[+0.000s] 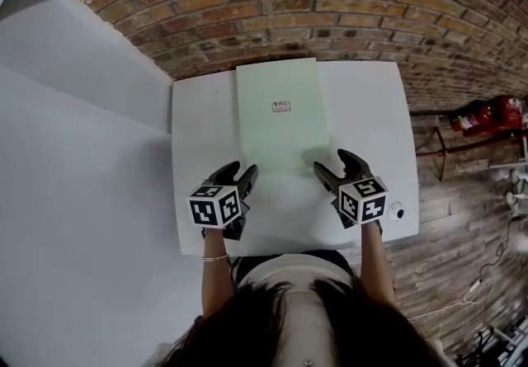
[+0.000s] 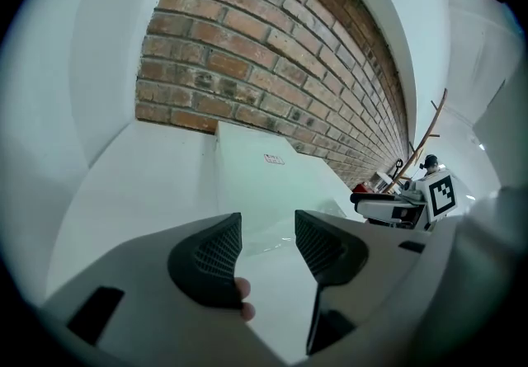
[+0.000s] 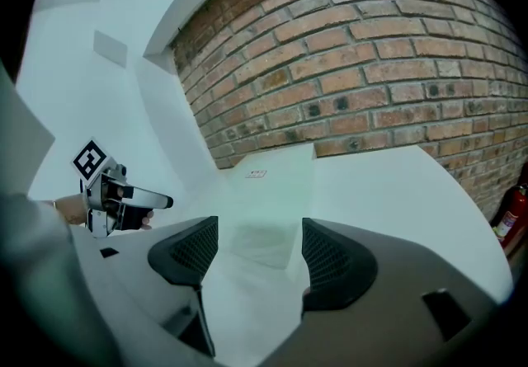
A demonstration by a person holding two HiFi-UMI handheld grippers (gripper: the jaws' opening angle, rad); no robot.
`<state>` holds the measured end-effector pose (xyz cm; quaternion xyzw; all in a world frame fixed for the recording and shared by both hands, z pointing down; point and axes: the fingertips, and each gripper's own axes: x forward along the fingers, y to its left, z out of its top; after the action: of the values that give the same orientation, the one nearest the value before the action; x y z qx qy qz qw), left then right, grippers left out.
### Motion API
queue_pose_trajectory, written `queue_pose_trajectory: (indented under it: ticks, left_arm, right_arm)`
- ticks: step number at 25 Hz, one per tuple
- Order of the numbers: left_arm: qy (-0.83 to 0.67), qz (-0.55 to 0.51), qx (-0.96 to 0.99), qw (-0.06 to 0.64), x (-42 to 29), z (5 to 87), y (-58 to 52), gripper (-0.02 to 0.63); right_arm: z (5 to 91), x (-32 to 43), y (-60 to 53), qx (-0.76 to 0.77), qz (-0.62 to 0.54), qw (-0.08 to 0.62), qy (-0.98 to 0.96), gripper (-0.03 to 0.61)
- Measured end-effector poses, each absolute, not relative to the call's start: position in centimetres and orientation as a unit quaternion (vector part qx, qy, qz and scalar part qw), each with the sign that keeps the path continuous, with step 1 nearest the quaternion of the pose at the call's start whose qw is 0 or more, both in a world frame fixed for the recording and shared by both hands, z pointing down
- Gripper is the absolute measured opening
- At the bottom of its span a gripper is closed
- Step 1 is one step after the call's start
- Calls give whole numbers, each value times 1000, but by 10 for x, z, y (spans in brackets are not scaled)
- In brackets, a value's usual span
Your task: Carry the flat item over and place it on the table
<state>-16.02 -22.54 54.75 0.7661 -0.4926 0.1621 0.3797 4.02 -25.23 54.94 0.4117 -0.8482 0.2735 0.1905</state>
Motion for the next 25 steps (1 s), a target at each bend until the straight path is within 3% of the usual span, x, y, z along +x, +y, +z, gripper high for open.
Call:
queue_pose_trajectory:
  ticks: [7,25]
  left_arm:
    - [-494,159,776,359,-150,532,-215,196]
    - [-517,147,787,303,-122,487,-163,128]
  right_arm:
    - [535,48,-242,429,247,181,-850,272]
    - [493,72,-195,443,201,144,-862,186]
